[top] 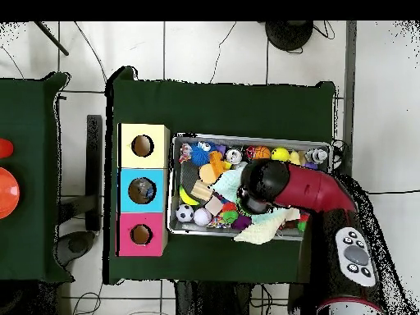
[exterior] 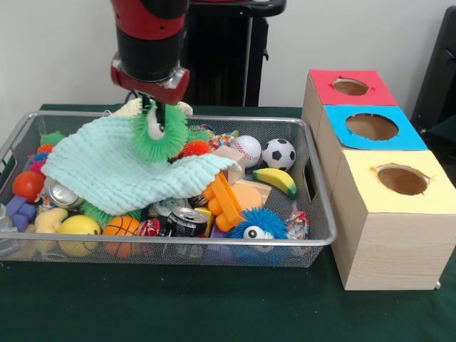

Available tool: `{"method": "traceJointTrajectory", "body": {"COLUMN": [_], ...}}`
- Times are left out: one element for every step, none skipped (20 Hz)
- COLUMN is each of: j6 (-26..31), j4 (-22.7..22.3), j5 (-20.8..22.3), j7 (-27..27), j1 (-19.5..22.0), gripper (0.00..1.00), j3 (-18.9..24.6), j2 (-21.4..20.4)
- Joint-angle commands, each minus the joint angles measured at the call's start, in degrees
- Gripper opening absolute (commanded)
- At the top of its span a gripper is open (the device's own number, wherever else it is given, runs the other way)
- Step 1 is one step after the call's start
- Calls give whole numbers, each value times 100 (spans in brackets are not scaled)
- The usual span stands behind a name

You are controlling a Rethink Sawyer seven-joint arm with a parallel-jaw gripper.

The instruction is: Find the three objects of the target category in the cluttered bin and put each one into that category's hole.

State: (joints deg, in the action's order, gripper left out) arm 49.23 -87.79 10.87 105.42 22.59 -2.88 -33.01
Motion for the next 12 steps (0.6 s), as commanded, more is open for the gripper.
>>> {"method": "traceJointTrajectory", "body": {"j6": [-772, -756, -740, -589, -435, -380, -340, -271, -197, -150, -155, -196], "j4": [-811, -904, -997, -1094, -1176, -1300, -1391, -1433, -1445, -1428, -1397, -1378], "j5": [48, -64, -175, -297, -438, -595, -732, -843, -940, -1012, -1055, -1096], "j7": [-187, -108, -29, 72, 155, 217, 290, 351, 405, 436, 459, 488], "j1": [358, 382, 407, 390, 386, 404, 401, 382, 358, 335, 304, 270], "gripper": [100, 100, 100, 100, 100, 100, 100, 100, 100, 100, 100, 100], "j3": [657, 684, 712, 720, 769, 858, 929, 983, 1024, 1051, 1058, 1051], "j2": [151, 130, 110, 65, 40, 6, -27, -58, -72, -73, -67, -65]}}
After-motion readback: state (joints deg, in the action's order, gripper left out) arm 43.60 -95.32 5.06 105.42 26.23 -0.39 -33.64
